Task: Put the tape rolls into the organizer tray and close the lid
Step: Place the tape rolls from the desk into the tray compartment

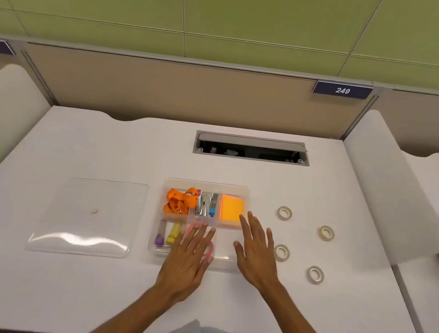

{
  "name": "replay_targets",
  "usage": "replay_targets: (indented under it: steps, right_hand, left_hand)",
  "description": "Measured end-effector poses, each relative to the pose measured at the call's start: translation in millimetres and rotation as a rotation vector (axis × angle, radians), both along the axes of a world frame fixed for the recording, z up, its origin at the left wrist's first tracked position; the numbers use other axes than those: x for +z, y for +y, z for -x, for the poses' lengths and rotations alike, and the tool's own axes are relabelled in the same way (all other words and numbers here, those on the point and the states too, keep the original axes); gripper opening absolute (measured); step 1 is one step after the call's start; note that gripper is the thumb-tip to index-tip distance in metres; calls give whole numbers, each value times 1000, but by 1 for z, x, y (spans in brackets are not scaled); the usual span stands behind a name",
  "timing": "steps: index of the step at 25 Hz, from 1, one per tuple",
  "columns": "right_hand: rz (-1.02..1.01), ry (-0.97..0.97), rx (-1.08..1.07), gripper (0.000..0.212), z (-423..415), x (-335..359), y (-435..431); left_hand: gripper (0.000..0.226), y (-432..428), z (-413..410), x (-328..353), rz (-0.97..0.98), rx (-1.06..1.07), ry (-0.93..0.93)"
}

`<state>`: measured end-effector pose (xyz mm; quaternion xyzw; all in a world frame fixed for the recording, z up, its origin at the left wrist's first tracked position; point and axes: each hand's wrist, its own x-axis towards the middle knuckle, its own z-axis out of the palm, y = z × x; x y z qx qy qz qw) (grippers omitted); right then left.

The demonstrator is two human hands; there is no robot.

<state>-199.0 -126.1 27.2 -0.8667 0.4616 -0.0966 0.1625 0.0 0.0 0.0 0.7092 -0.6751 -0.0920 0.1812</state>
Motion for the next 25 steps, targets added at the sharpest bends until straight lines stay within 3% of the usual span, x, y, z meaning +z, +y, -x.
replay_targets:
  steps: [8, 12, 15, 22, 25]
  right_hand:
    - [-184, -173, -379, 57, 54, -13, 21]
    - [-184, -75, -412, 65, 72, -5, 7]
    - [-228, 37, -404, 59, 74, -4, -3]
    - [-236, 17, -415, 53, 71, -7, -13]
    - [-257, -103, -474, 47, 68, -7, -17]
  left_hand:
    - [67, 21, 5, -23, -39, 20, -96]
    - [65, 22, 6, -23, -45, 20, -115]
    - [65, 21, 6, -24, -56, 20, -106]
    - [66, 21, 7, -26, -57, 29, -90]
    - [65, 21, 5, -27, -56, 25, -89]
